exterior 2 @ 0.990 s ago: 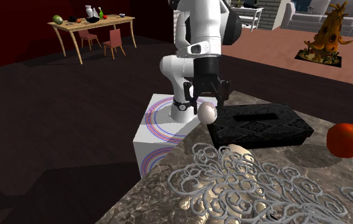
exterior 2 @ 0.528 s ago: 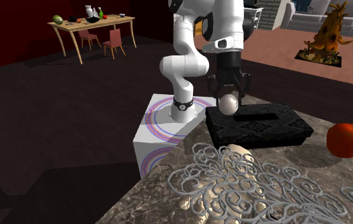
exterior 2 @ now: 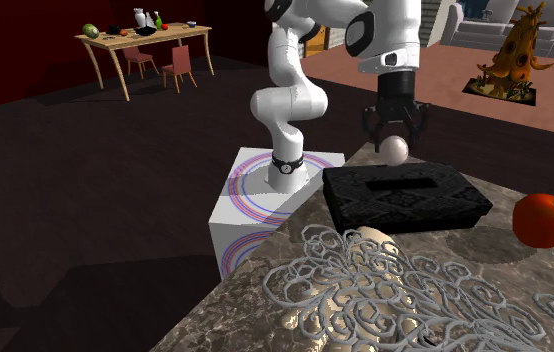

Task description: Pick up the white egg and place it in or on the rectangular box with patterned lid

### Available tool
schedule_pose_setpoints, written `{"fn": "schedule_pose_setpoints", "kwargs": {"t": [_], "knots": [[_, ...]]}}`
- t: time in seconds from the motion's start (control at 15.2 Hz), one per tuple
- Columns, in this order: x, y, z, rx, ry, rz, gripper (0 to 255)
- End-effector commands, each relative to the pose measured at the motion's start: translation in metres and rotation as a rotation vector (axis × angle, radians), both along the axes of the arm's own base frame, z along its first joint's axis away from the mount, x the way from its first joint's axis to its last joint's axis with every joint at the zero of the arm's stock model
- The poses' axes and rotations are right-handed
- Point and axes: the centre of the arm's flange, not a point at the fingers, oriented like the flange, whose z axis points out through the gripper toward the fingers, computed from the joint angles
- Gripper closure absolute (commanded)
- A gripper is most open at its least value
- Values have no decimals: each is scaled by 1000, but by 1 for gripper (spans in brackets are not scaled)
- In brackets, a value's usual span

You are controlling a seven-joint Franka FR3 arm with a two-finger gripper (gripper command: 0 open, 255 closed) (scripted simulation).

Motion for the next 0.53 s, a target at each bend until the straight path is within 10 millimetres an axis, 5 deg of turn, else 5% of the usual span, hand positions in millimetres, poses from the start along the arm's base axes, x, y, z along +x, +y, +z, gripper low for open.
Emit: {"fn": "schedule_pose_setpoints", "kwargs": {"t": [0.0, 0.26, 0.46], "knots": [[-18, 21, 0, 1, 0, -1, 255], [-49, 65, 1, 1, 0, -1, 255], [-49, 65, -15, 1, 0, -1, 255]]}}
